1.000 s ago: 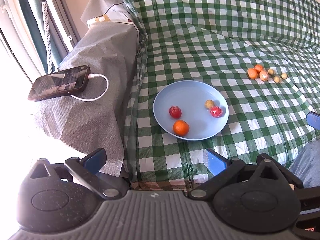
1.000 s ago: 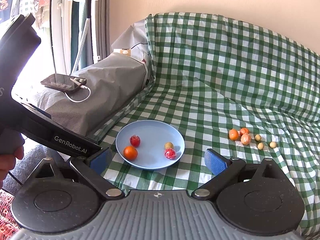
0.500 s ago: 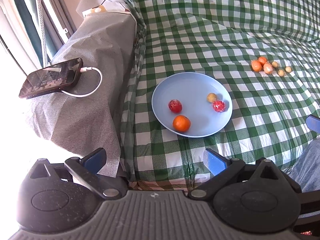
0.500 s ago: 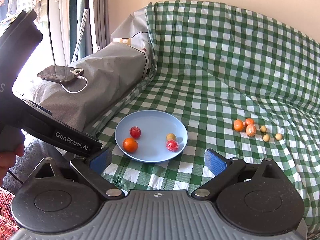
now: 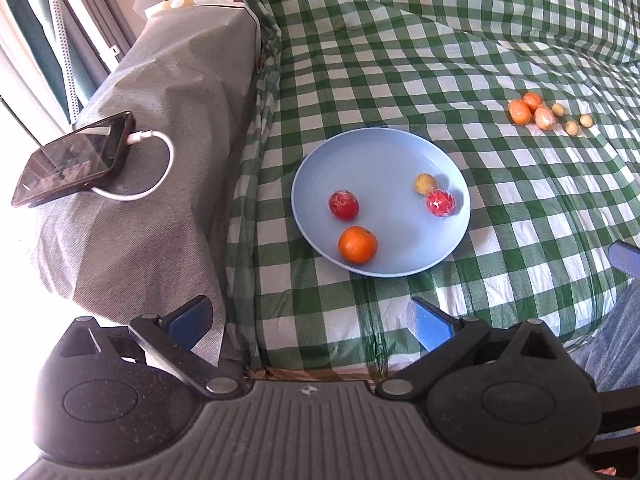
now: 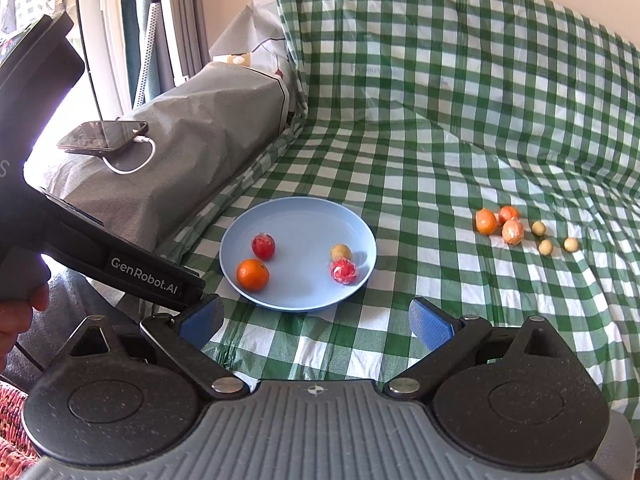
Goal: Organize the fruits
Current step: 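Move the right tool toward the remaining fruit cluster, then grasp a yellow fruit with the right tool while the left tool grasps an orange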
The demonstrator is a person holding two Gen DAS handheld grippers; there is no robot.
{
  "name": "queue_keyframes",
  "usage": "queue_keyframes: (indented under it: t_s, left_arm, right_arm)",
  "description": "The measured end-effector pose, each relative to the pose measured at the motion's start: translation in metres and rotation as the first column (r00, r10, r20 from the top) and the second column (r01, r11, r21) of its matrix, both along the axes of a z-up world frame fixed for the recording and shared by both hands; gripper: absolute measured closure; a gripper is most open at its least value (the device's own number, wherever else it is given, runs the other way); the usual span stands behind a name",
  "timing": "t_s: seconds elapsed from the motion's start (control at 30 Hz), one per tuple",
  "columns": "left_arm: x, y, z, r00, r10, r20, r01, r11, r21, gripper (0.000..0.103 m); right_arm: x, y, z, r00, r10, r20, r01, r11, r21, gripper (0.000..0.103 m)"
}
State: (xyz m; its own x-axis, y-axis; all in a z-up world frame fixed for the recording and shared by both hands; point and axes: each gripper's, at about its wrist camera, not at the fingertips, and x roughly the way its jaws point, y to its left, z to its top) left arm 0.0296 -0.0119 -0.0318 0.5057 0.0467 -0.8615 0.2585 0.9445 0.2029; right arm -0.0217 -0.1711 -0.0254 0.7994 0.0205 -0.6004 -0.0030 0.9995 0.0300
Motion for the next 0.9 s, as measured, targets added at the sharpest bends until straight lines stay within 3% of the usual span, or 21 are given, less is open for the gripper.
queue_keyframes:
  t_s: [0.27, 0.47, 0.73, 0.9]
  left_arm:
    - [0.030, -0.032, -0.007, 0.999, -0.024, -0.025, 0.024, 1.000, 0.009, 0.000]
    - [0.061, -0.078, -0.016, 0.997, -0.064, -0.044, 0.064, 0.998, 0.007, 0.000]
    - [0.113, -0.161, -0.029, 0.989, -0.141, -0.041, 0.140, 0.990, -0.024, 0.000]
    - [0.157, -0.224, -0.054, 0.983, -0.180, -0.031, 0.178, 0.983, -0.037, 0.000]
  right_arm:
    - [0.019, -0.031, -0.016, 0.996, -0.077, -0.045, 0.080, 0.995, 0.058, 0.004]
    - [0.033, -0.076, -0.032, 0.978, -0.202, -0.057, 0.206, 0.976, 0.076, 0.004]
    - [0.054, -0.166, -0.062, 0.912, -0.409, -0.035, 0.410, 0.911, 0.044, 0.004]
    - [0.081, -0.228, -0.086, 0.859, -0.512, -0.011, 0.512, 0.859, 0.023, 0.004]
